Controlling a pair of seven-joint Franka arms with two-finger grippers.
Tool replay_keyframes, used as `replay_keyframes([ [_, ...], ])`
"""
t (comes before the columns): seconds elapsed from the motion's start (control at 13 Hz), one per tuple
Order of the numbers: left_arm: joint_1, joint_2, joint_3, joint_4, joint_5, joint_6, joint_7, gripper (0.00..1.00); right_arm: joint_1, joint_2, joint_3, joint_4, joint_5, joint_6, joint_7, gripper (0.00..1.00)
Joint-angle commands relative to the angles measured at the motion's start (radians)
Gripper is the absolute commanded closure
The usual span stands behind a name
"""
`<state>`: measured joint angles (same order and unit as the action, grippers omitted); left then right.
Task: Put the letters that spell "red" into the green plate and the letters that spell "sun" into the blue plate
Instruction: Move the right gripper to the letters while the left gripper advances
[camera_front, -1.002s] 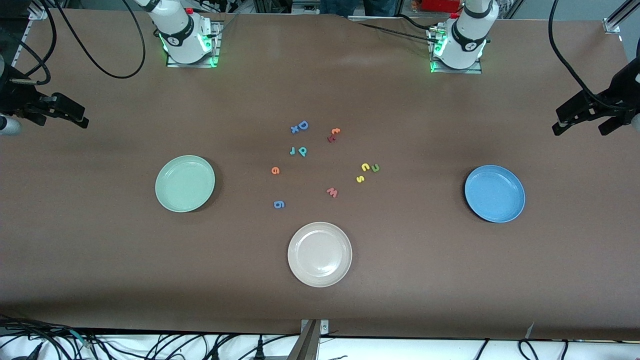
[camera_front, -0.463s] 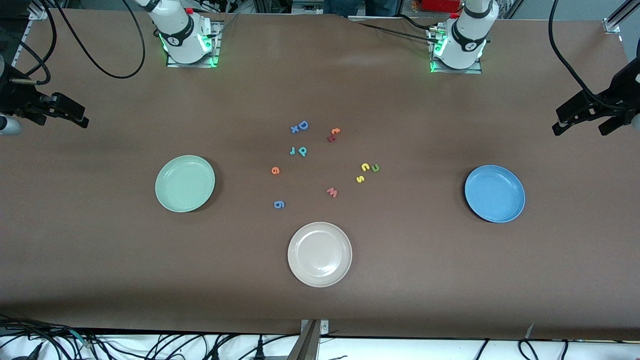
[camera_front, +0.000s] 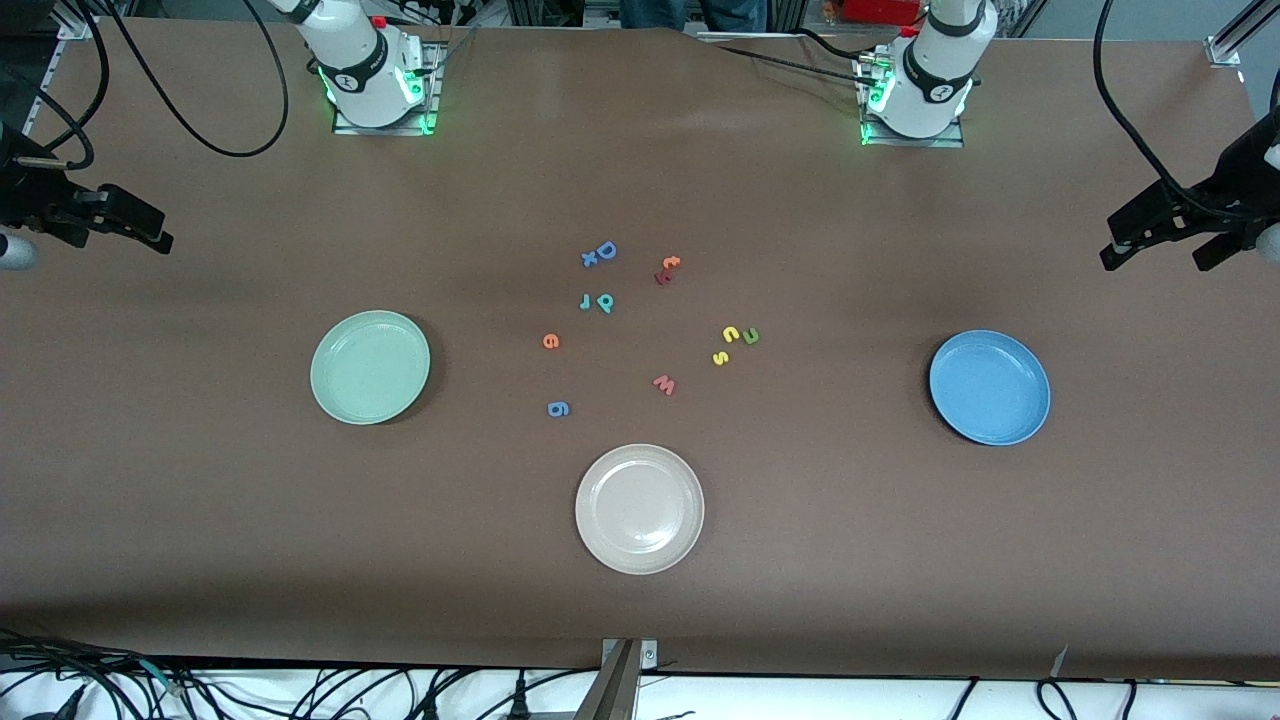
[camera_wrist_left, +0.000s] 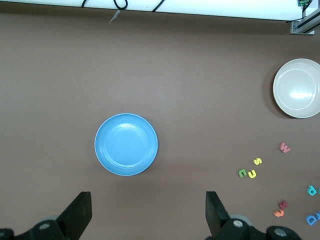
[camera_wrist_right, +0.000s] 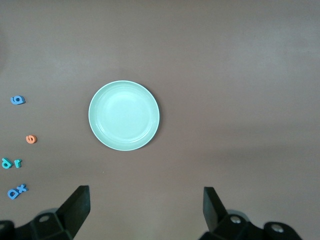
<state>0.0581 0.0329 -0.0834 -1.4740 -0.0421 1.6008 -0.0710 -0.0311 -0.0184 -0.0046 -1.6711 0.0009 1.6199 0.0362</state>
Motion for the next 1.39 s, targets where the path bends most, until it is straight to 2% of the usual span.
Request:
replay_keyframes([
  [0.0,-0.004,-0.002,0.002,0.009,0.019,-0.005,-0.007,0.00,-0.001,0.026,0.012,-0.013,0.007,0.000,0.005,0.00],
  [0.23,-0.009,-0.002,-0.003,0.009,0.021,-0.007,-0.009,0.00,0.057,0.067,0.040,-0.024,0.027,0.023,0.042,0.00],
  [0.39,-0.007,-0.002,0.002,0.009,0.018,-0.005,-0.007,0.00,0.115,0.107,0.041,-0.025,0.025,0.028,0.141,0.00],
  [0.77,-0.007,-0.002,0.002,0.009,0.019,-0.007,-0.009,0.00,0.221,0.187,0.043,-0.024,0.027,0.101,0.246,0.00],
  [1.08,-0.006,0.015,0.005,0.005,0.018,-0.010,-0.012,0.00,0.331,0.282,0.043,-0.022,0.028,0.153,0.264,0.00],
  [1.31,-0.006,0.022,0.002,-0.002,0.008,-0.012,-0.015,0.00,0.422,0.354,0.043,-0.024,0.027,0.253,0.451,0.00],
])
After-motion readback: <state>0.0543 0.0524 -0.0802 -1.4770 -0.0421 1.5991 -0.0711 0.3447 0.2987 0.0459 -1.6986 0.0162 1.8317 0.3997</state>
